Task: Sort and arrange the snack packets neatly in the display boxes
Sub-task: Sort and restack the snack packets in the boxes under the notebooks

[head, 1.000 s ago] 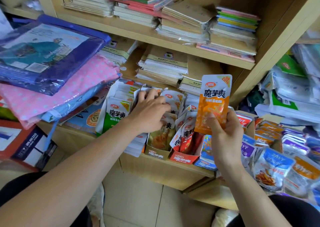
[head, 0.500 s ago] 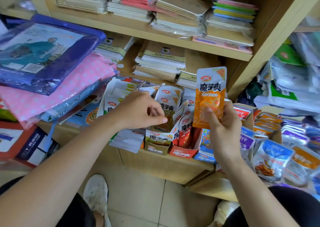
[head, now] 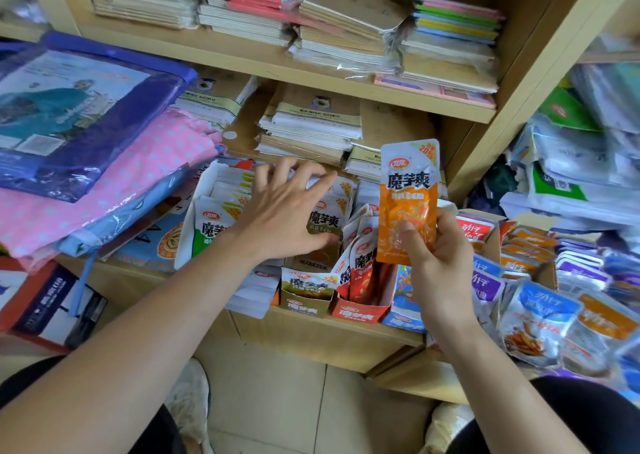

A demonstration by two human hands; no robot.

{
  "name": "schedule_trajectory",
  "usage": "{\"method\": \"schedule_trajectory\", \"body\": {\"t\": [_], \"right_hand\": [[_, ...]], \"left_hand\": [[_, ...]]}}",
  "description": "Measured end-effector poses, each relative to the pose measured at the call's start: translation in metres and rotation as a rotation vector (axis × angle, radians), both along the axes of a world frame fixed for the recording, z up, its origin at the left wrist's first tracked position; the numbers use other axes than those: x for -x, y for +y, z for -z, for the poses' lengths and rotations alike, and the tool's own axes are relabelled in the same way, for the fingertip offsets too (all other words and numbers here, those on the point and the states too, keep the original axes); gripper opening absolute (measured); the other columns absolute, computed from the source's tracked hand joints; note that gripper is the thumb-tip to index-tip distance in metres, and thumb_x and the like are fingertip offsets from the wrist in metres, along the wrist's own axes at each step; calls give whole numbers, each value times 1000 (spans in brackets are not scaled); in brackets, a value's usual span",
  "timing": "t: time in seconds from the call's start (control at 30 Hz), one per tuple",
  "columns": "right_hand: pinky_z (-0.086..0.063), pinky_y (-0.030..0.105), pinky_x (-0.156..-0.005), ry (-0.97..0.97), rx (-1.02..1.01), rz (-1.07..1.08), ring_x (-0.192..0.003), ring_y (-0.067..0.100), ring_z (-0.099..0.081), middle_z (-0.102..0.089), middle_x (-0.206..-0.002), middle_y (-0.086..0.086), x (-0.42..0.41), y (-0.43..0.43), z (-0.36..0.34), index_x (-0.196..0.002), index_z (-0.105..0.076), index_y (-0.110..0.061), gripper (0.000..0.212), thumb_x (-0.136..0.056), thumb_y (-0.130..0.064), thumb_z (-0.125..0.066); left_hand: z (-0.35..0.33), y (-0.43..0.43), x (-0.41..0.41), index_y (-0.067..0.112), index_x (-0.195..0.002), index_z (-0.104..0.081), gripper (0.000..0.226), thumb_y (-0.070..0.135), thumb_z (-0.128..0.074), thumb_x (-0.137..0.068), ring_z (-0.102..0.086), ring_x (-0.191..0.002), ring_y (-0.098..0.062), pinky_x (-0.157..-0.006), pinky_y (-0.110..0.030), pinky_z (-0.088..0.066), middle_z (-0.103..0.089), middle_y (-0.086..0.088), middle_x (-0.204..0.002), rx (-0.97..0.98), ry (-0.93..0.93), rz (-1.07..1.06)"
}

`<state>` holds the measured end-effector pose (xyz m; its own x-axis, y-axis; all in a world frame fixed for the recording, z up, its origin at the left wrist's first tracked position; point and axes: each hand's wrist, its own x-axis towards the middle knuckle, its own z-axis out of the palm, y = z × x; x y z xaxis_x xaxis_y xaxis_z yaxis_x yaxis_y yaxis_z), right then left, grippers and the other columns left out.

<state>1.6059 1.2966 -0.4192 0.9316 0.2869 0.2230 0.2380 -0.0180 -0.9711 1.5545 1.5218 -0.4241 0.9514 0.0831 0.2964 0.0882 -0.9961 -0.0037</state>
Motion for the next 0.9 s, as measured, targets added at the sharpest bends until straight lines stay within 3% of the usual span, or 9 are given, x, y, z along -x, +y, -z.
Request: {"method": "schedule_trajectory", "body": {"t": [0.13,0.27,0.4,0.57,0.7,0.8,0.9], "right_hand": [[-56,24,-69,-5,1,8,-87,9,-71,-73,-92,-4,-1,-2,-1,-106,-62,-12,9,-99,-16,-61],[-57,25,-70,4,-7,-6,-90,11,-71,-73,-97,-1,-1,-3,-1,-109,-61,-12,11,-99,-17,-61],[-56,25,-69,7,-9,-11,-87,10,-71,-73,-95,0,-1,-3,-1,-105,-61,-15,7,-99,-18,-61],[-60,28,-72,4,29,-4,-93,11,-72,-74,-100,-2,-1,-4,1,-108,-62,-19,11,-98,-23,-62],[-59,27,-72,17,24,0,-93,12,-72,-74,-100,-1,-3,-4,2,-110,-62,-17,13,-99,-22,-61],[-57,26,-71,22,19,-2,-93,12,-72,-73,-102,2,-4,-5,3,-112,-62,-13,16,-99,-22,-61],[-58,26,-71,16,23,-9,-92,13,-72,-73,-100,1,-4,-5,3,-111,-62,-14,14,-99,-21,-61]], "left_hand": [[3,2,-2,25,-142,-51,79,63,-58,-73,-41,-129,-28,-93,-46,-31,-47,3,-145,-3,-82,36],[4,3,-2,26,-127,-65,48,45,-68,-82,-51,-114,-24,-88,-44,-33,-64,8,-121,24,-197,74],[4,0,-4,26,-106,-65,27,31,-77,-82,-53,-102,-22,-83,-42,-32,-67,11,-101,57,-257,62],[0,0,-11,26,-85,-67,11,30,-77,-83,-54,-94,-22,-83,-42,-31,-66,13,-86,122,-280,45],[-3,5,-8,28,-88,-74,1,28,-74,-88,-55,-98,-21,-85,-40,-26,-69,13,-87,173,-249,110],[-5,13,2,32,-98,-78,11,31,-68,-93,-49,-106,-21,-84,-33,-18,-63,7,-96,218,-198,115],[-12,14,19,36,-102,-73,18,40,-57,-97,-45,-108,-17,-86,-29,-19,-61,12,-97,340,-117,158]]}}
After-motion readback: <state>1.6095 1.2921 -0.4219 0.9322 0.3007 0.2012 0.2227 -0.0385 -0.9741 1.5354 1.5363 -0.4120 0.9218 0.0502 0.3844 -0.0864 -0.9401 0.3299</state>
